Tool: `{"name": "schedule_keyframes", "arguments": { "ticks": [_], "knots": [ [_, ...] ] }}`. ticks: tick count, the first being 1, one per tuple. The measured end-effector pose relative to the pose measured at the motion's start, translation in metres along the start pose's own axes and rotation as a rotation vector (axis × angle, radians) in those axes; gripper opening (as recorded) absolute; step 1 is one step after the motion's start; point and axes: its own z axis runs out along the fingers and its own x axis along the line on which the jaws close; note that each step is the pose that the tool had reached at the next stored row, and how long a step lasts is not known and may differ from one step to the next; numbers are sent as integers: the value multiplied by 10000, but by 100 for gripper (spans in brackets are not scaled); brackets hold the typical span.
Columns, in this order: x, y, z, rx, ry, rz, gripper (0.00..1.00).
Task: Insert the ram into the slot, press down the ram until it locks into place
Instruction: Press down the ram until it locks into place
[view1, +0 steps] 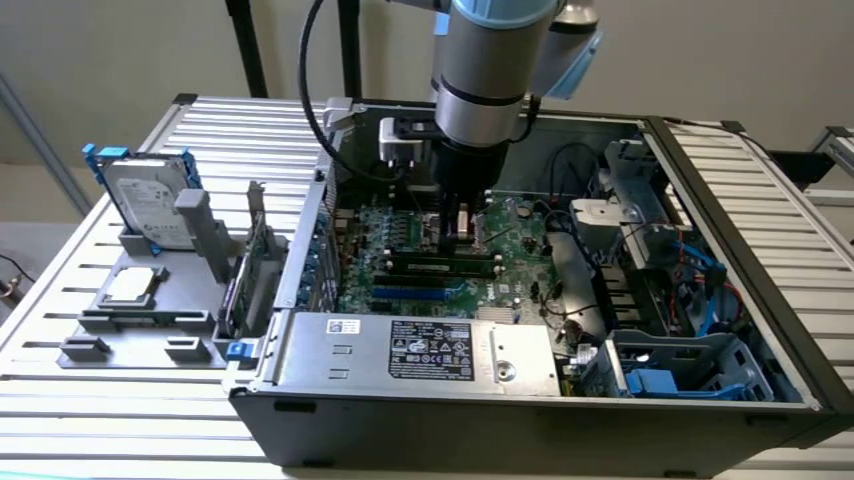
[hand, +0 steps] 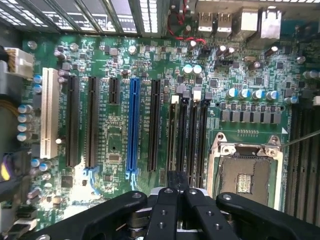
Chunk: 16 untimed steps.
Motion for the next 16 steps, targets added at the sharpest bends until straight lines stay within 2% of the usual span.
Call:
{"name": "schedule_keyframes", "arguments": {
  "ticks": [3, 5, 16],
  "knots": [
    [3, -1, -124, -8, 3, 0, 10],
    [6, -5, -160, -15, 4, 0, 10],
    [6, -5, -160, -15, 2, 1, 10]
  ]
}}
